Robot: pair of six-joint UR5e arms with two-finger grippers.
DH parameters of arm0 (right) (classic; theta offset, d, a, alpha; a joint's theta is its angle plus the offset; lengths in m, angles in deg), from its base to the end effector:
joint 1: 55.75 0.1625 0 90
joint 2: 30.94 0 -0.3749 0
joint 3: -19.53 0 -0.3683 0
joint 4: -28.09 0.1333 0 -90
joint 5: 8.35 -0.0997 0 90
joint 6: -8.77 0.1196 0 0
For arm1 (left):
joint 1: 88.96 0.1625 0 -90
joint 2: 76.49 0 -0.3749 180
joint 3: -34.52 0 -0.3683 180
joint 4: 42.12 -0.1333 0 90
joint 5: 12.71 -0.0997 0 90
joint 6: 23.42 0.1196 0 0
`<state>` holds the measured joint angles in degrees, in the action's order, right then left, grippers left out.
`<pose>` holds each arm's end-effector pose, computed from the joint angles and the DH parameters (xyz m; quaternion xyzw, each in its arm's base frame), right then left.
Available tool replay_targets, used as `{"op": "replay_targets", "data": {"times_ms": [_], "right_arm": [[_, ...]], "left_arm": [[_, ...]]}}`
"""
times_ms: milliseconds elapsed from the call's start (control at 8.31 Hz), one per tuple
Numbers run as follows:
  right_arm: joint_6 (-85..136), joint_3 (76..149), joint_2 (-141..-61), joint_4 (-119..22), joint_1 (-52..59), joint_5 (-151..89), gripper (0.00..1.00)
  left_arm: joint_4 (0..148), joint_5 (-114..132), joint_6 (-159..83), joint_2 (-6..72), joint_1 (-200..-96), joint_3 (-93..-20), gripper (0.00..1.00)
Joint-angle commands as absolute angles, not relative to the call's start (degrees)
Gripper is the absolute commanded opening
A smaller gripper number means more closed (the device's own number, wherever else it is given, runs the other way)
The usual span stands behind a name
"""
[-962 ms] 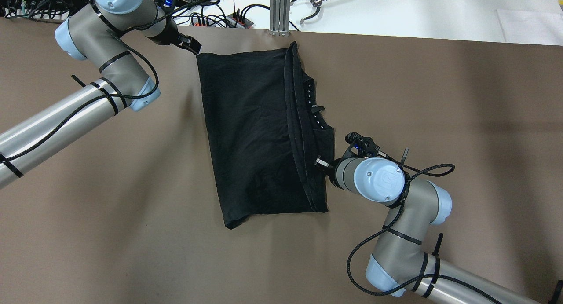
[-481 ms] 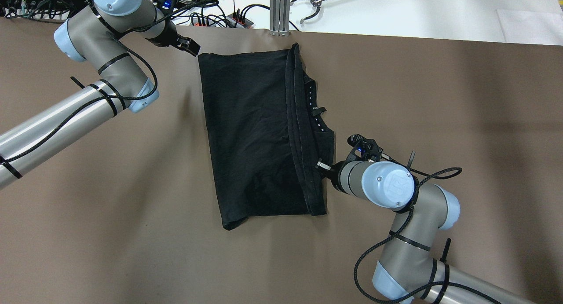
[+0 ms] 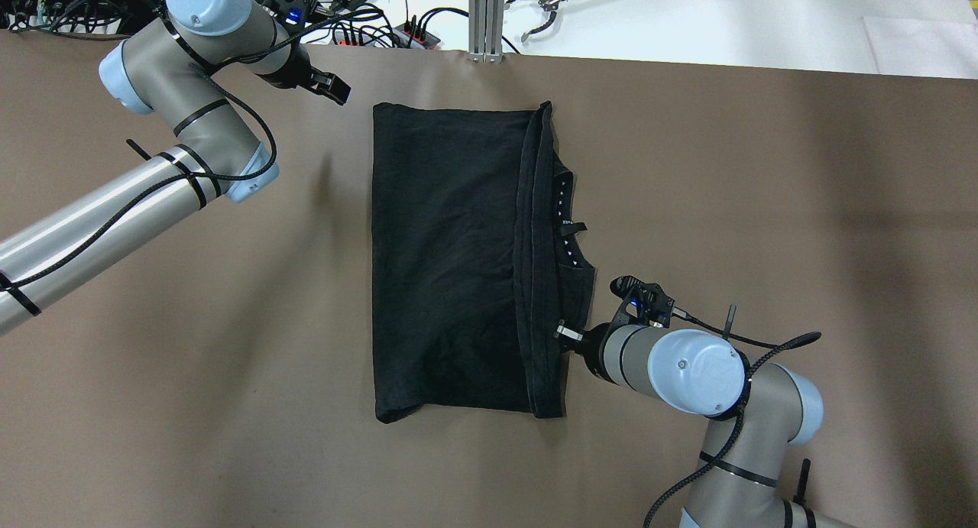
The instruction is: Fold clothes
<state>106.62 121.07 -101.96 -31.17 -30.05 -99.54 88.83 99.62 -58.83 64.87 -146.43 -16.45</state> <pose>-0.4767 -0.3746 0.3001 0.0702 -0.5047 0.2433 0.8253 0.3566 -0.7225 0.3042 0.2681 0.3893 0.0648 0.8788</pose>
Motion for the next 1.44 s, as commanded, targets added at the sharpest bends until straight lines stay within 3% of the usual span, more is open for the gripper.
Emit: {"op": "replay_targets", "data": {"times_ms": [0,241,361,481,722,1083,1323], "right_arm": [[106.16,122.54,-102.83,-31.15,-30.79,-99.58,0.00],[105.81,123.06,-103.09,-31.24,-30.43,-100.20,0.00],[104.15,123.07,-103.09,-31.24,-30.35,-100.11,0.10],[101.09,122.98,-103.09,-32.11,-30.00,-100.11,0.94],[92.14,123.33,-101.87,-33.69,-28.51,-100.11,0.94],[89.98,122.81,-89.60,-52.71,-27.36,-100.29,0.94],[84.74,118.00,-84.75,-58.90,-28.06,-99.94,0.94]], "left_arm": [[88.83,99.62,-58.84,64.83,-146.01,-16.46,0.95],[88.83,99.62,-58.84,64.83,-146.00,-16.46,0.95],[88.83,99.62,-58.84,64.83,-146.00,-16.46,0.95],[88.83,99.62,-58.84,64.92,-146.00,-16.46,0.95],[88.83,99.62,-58.84,64.92,-146.00,-16.46,0.95],[88.83,99.62,-58.84,64.83,-146.00,-16.46,0.95],[88.83,99.62,-58.76,64.83,-146.00,-16.46,0.95]]}}
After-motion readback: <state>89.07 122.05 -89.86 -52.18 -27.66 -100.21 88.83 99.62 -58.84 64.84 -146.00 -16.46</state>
